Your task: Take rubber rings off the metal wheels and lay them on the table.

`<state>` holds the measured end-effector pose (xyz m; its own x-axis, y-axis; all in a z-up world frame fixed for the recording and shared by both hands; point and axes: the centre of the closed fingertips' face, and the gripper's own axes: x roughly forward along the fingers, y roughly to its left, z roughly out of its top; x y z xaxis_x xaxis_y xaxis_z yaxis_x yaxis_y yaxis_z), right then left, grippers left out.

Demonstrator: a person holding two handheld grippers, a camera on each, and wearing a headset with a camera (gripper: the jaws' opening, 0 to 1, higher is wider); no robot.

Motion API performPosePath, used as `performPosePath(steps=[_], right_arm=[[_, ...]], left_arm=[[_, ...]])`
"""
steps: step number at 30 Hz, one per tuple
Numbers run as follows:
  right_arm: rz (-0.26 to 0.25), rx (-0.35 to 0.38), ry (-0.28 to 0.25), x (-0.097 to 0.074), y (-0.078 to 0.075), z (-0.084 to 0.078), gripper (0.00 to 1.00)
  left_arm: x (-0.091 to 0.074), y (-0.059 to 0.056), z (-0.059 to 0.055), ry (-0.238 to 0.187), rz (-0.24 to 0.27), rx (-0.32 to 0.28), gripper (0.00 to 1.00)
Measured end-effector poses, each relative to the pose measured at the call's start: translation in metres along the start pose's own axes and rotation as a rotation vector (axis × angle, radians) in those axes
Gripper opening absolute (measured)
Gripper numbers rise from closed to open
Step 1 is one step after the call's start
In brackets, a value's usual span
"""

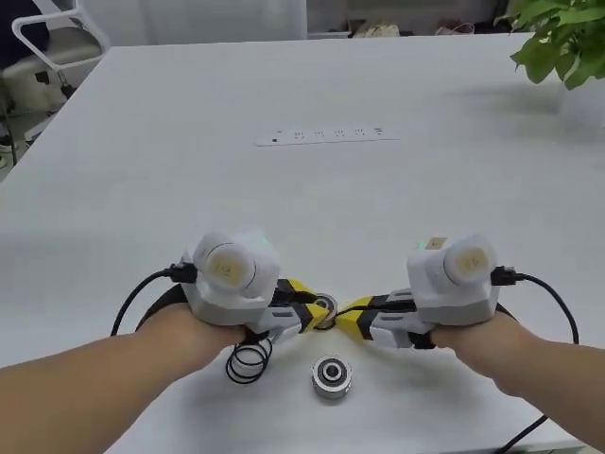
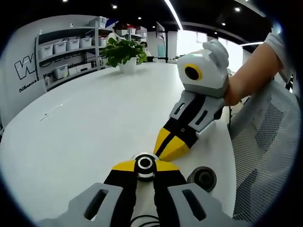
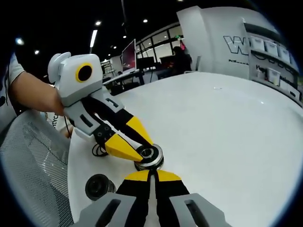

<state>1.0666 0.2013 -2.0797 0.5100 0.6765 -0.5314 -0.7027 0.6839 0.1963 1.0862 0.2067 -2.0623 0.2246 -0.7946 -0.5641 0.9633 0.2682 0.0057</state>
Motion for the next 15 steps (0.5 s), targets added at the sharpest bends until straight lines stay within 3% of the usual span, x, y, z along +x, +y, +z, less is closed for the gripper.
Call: performPosePath(steps=[11,15], right_arm=[[-0.009,0.081,-0.015,-0.002,-0.004,0.000,0.00],[-0.034,0.111,-0.042,-0.005,-0.011,0.004,0.00]], left_arm=[[-0.002,-0.003,-0.001,0.002,0.003,0.004,0.07],[-0.002,-0.005,-0.001,0.005,0.007,0.009,0.07]])
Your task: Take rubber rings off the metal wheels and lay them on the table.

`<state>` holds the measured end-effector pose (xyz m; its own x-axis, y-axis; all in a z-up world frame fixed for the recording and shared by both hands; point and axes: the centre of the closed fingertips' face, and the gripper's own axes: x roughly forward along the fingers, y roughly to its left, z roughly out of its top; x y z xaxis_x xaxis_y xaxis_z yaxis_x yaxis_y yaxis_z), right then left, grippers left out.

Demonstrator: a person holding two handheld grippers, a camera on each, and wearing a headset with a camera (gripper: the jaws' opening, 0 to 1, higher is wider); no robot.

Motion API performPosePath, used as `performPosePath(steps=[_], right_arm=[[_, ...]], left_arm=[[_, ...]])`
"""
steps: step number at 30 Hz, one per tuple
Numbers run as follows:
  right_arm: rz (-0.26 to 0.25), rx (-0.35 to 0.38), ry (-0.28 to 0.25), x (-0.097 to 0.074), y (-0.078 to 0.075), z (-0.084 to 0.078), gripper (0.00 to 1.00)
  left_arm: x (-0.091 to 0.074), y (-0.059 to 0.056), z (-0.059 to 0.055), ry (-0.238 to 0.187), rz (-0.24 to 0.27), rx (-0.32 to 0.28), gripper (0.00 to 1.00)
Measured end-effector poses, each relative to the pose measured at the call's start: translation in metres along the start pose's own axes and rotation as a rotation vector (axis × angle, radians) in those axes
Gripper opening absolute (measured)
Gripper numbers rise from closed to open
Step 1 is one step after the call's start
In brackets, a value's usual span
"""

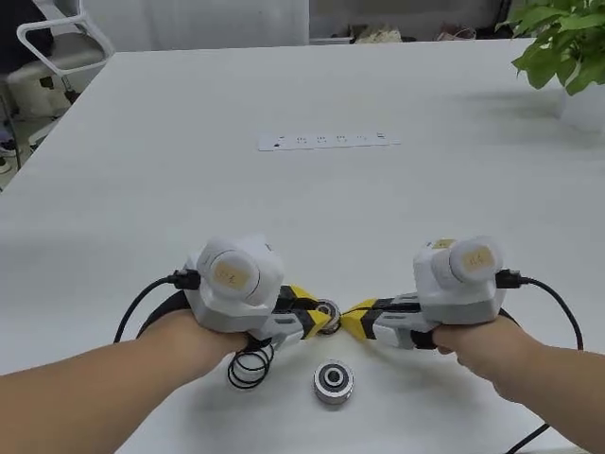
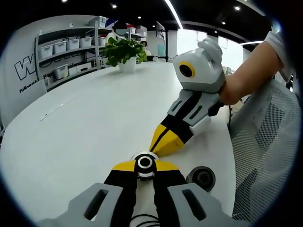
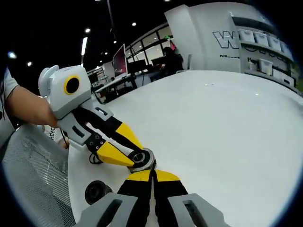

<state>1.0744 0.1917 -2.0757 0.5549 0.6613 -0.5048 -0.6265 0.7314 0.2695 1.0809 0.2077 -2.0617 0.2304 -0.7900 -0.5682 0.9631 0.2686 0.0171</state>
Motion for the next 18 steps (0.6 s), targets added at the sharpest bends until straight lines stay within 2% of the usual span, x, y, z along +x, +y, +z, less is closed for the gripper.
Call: performPosePath(steps=[2,6,8,12,14,16,18], right_arm=[[0.002,0.049,-0.028,-0.0015,-0.0015,0.0049,0.00],[0.003,0.049,-0.028,-0.0009,-0.0010,0.0041,0.00],[0.014,0.082,-0.052,-0.0022,-0.0003,0.0075,0.00],[0.022,0.112,-0.063,-0.0034,0.0004,0.0090,0.00],[0.049,0.151,-0.076,-0.0029,0.0055,0.0116,0.00],[0.028,0.119,-0.063,-0.0017,0.0045,0.0109,0.00],[0.030,0.127,-0.063,-0.0018,0.0037,0.0107,0.00]], left_arm=[[-0.0002,-0.0010,0.0002,0.001,0.001,0.001,0.07],[-0.0004,-0.0025,0.0003,0.003,0.005,0.004,0.07],[-0.0006,-0.0023,0.0003,0.002,0.005,0.006,0.07],[-0.0010,-0.0030,0.0002,0.002,0.006,0.006,0.07],[-0.0010,-0.0031,0.0001,0.000,0.008,0.007,0.07],[-0.0011,-0.0028,-0.0001,-0.002,0.010,0.006,0.07],[-0.0014,-0.0029,0.0000,-0.004,0.012,0.007,0.07]])
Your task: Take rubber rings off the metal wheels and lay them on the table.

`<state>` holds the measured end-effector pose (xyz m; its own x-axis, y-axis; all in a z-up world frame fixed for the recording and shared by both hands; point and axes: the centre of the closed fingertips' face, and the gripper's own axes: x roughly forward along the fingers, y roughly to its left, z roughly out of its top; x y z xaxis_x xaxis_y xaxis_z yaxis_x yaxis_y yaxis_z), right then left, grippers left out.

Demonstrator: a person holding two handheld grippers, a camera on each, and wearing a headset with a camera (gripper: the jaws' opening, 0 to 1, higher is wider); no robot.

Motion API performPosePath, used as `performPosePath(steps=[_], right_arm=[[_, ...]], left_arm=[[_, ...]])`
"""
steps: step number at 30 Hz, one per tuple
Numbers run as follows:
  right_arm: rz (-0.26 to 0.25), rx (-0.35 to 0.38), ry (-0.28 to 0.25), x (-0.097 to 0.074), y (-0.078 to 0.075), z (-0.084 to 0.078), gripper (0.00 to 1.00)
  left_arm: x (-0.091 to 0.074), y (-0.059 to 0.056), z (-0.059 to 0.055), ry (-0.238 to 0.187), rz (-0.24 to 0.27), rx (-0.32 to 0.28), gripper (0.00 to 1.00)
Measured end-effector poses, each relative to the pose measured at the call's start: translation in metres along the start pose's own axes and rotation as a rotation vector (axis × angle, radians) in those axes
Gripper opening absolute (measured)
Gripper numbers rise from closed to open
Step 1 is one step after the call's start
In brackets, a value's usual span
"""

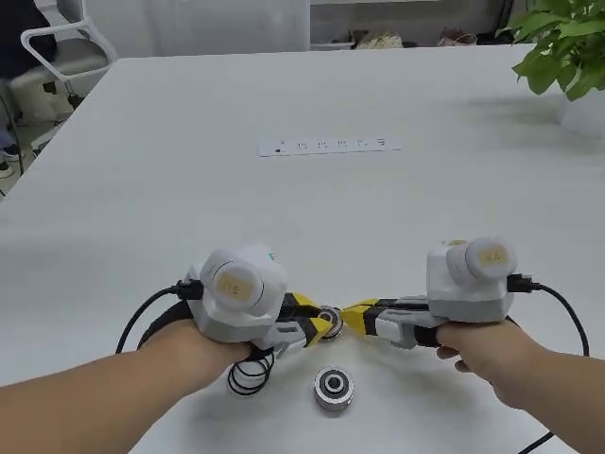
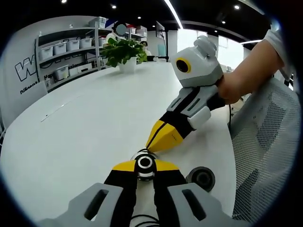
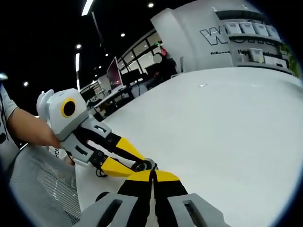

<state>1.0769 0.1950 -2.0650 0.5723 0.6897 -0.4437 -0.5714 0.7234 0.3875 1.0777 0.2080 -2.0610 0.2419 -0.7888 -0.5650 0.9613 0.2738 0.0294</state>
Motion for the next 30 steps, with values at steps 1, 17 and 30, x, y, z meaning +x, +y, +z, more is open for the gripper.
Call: performPosePath(steps=[1,17,30], right_arm=[[0.001,0.014,-0.003,0.000,0.000,0.001,0.00],[0.109,0.027,-0.046,0.006,0.031,0.016,0.00],[0.045,0.028,-0.028,0.001,0.009,0.006,0.00]], left_arm=[[0.000,0.000,0.000,-0.001,0.001,0.001,0.07],[-0.001,-0.001,0.001,-0.014,0.002,0.002,0.07],[-0.001,-0.002,0.002,-0.014,0.006,0.003,0.07]])
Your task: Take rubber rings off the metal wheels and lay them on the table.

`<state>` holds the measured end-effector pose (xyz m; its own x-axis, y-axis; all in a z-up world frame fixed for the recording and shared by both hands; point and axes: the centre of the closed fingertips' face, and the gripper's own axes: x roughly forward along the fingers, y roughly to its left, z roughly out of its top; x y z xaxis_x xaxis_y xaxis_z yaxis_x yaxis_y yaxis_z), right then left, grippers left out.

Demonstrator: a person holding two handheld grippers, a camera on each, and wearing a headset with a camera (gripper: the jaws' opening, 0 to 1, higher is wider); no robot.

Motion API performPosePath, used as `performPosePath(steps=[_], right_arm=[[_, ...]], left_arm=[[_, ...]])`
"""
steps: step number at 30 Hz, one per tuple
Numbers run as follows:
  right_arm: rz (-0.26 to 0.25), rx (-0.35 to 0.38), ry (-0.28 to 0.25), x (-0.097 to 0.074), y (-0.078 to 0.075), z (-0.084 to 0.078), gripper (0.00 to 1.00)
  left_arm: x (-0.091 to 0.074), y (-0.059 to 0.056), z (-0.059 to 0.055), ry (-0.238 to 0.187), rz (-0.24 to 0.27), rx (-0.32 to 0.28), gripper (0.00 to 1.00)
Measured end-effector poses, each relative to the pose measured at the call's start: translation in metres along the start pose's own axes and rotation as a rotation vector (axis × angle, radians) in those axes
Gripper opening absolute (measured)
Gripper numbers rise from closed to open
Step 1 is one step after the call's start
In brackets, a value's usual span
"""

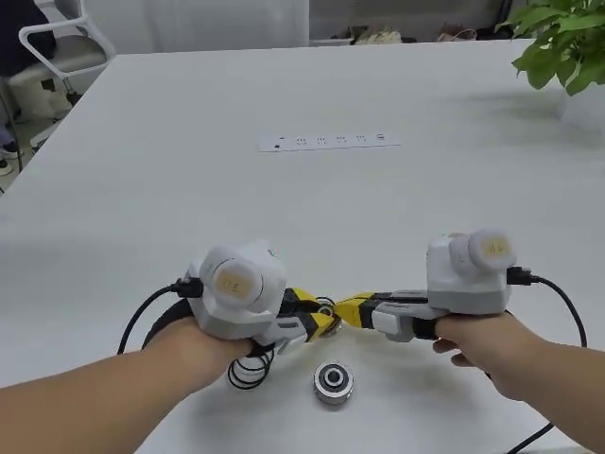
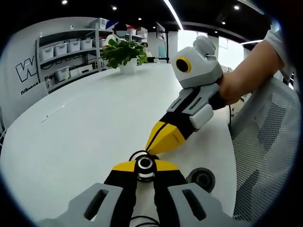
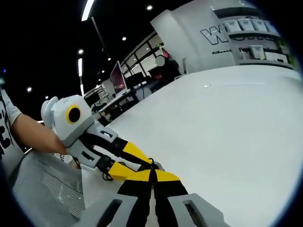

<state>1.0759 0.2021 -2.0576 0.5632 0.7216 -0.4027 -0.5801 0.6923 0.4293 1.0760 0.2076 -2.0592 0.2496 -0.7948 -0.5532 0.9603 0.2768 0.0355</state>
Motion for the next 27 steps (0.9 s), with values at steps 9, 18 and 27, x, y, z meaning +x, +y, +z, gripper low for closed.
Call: performPosePath(steps=[9,18,27], right_arm=[[0.004,0.003,0.000,0.001,0.001,0.000,0.00],[0.010,0.010,-0.003,0.000,0.002,0.000,0.00],[0.022,0.026,-0.012,-0.001,0.004,0.001,0.00]], left_arm=[[0.002,0.000,0.000,0.014,-0.004,-0.019,0.07],[0.000,0.000,0.001,0.024,-0.017,-0.027,0.11],[-0.015,0.000,0.002,0.005,-0.025,-0.046,0.16]])
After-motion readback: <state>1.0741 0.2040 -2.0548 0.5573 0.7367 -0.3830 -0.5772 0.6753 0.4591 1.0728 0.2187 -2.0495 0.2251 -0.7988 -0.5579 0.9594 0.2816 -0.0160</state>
